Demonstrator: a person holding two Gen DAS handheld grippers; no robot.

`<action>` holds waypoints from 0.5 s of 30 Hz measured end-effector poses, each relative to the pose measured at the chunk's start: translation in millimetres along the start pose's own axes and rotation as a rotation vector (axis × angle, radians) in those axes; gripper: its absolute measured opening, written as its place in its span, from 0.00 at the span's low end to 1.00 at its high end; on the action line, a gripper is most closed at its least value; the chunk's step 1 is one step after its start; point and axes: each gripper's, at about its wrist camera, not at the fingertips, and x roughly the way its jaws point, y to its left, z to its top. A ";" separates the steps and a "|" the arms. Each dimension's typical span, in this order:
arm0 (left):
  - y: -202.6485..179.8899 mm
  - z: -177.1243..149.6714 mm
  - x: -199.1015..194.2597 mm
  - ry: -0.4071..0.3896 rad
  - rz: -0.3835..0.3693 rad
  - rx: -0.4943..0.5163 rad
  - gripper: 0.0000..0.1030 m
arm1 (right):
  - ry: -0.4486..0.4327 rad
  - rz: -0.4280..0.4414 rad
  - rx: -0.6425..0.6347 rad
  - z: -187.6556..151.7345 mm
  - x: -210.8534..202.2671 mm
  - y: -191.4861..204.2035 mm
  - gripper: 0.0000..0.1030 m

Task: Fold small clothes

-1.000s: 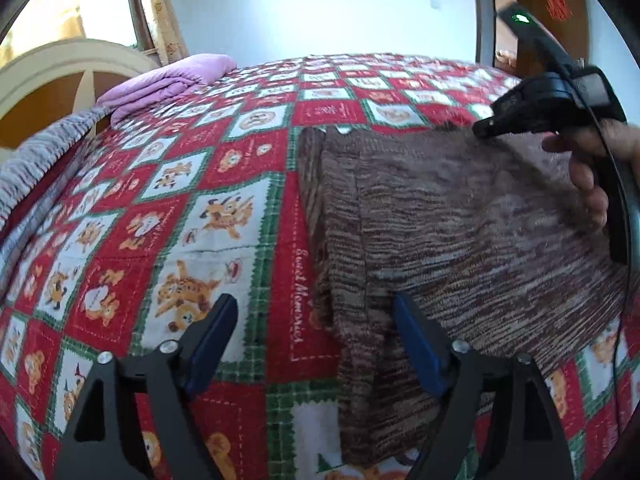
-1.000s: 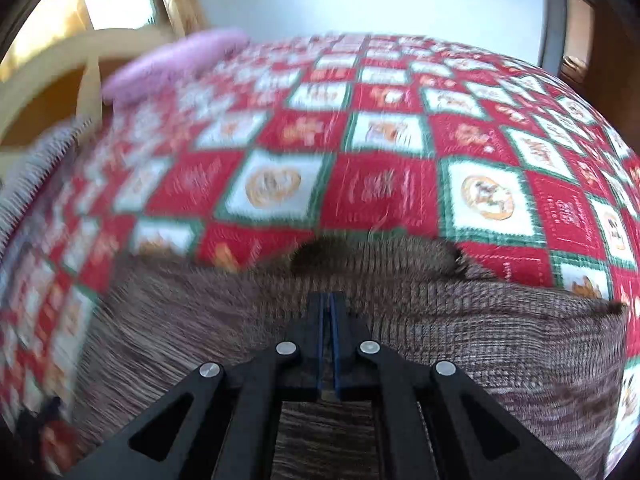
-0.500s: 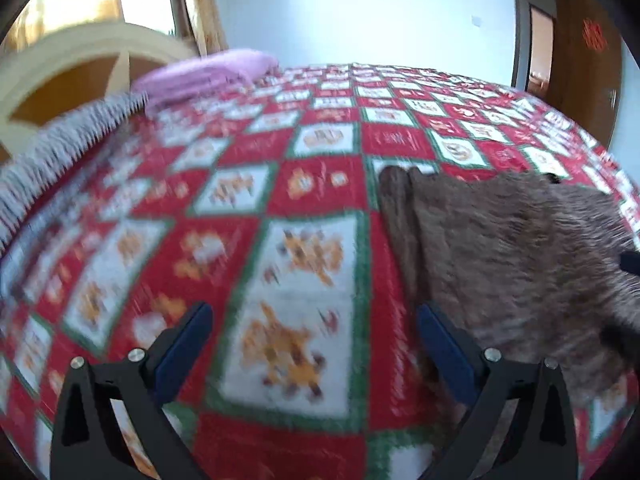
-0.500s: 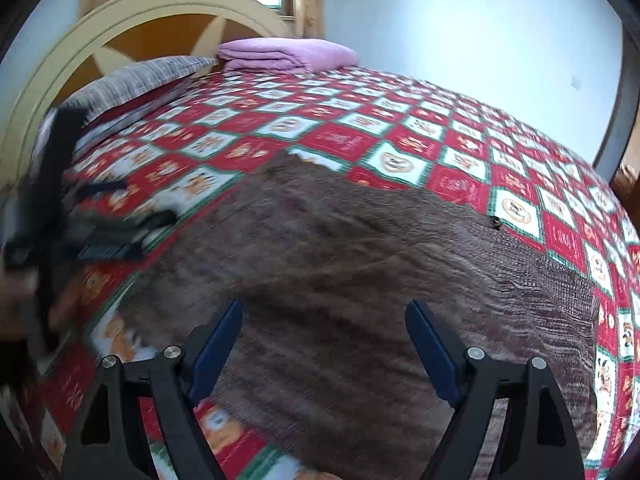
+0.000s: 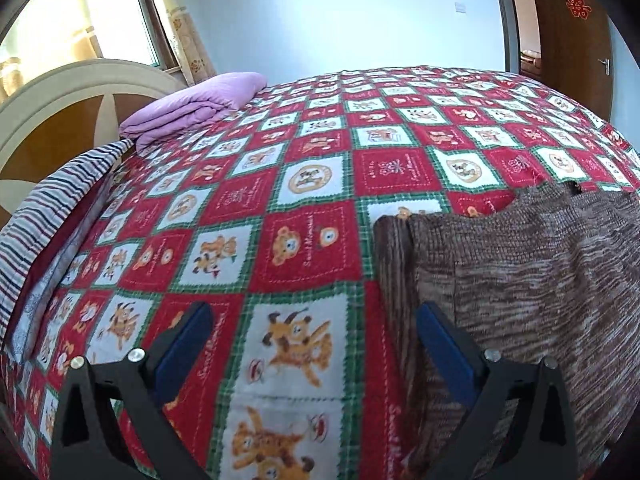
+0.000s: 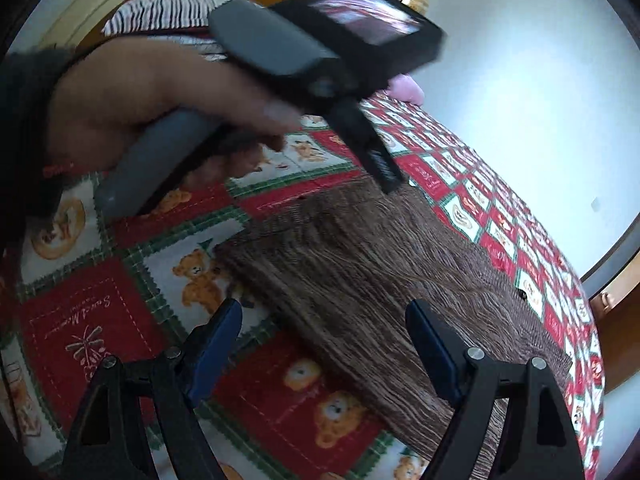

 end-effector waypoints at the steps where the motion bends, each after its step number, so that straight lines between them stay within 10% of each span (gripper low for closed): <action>1: -1.7 1.3 1.9 0.003 -0.002 -0.001 1.00 | 0.000 -0.009 -0.006 1.8 1.6 3.2 0.82; 15: -21.6 6.1 31.6 0.070 -0.099 -0.003 1.00 | -0.007 -0.068 -0.008 13.8 22.3 15.5 0.81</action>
